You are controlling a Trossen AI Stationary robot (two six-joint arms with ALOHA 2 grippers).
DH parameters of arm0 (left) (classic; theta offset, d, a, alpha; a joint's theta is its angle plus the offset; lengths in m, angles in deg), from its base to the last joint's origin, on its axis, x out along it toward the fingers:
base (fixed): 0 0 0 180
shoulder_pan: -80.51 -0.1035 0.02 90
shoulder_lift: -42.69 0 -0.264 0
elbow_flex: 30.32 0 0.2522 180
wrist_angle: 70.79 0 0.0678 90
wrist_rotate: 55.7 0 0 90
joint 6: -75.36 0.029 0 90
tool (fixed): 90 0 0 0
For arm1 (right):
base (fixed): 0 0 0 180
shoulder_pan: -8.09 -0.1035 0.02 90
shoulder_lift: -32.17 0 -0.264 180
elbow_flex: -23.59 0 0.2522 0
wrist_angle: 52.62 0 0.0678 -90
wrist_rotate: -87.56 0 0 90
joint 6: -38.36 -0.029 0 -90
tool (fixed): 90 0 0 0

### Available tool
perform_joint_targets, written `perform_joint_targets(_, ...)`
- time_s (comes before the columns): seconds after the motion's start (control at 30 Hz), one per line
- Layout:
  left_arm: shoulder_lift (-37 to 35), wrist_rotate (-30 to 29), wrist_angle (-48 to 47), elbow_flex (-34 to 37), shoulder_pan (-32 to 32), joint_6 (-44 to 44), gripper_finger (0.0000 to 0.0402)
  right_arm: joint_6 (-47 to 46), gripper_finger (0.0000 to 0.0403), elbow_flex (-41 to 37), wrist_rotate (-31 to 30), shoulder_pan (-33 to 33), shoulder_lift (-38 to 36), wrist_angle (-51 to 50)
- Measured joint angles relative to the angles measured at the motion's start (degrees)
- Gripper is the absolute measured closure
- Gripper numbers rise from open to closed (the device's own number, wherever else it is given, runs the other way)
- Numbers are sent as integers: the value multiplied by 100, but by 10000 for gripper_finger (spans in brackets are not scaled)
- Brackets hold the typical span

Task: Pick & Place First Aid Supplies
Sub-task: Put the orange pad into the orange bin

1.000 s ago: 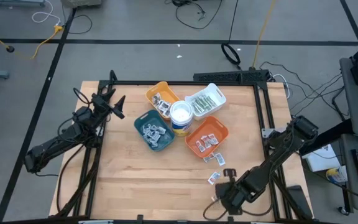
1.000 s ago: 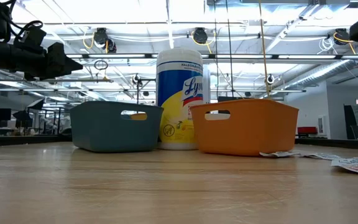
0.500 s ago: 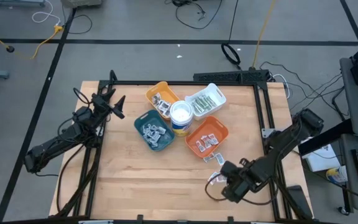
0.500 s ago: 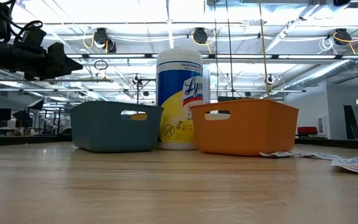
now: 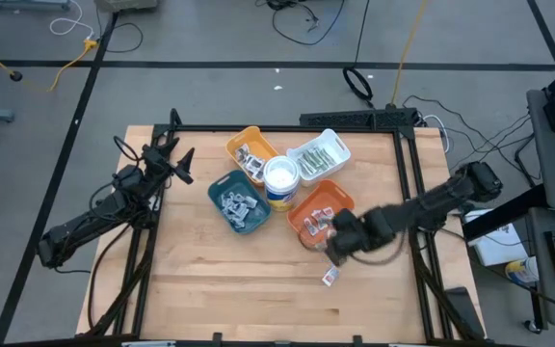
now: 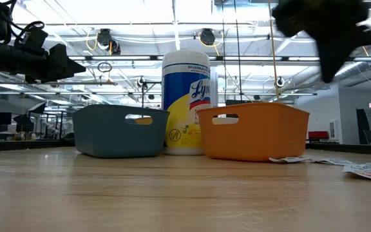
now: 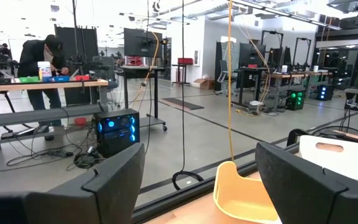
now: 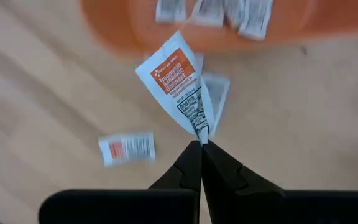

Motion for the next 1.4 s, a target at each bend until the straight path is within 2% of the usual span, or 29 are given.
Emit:
perform_joint_targets(0.3,0,0,0,0,1,0,94,1143,403,0,7,1577,0,177)
perform_joint_targets(0.53,0,0,0,0,0,0,94,1655,403,2,0,2259,123,526)
perform_joint_targets(0.9,0,0,0,0,2,0,94,2174,403,-2,1,2430,910,951)
perform_joint_targets(1.1,0,0,0,0,0,0,94,2342,403,-147,17,2380,1023,1545)
perform_joint_targets(1.4,0,0,0,0,0,0,94,2514,380,-149,85,2372,1017,1589)
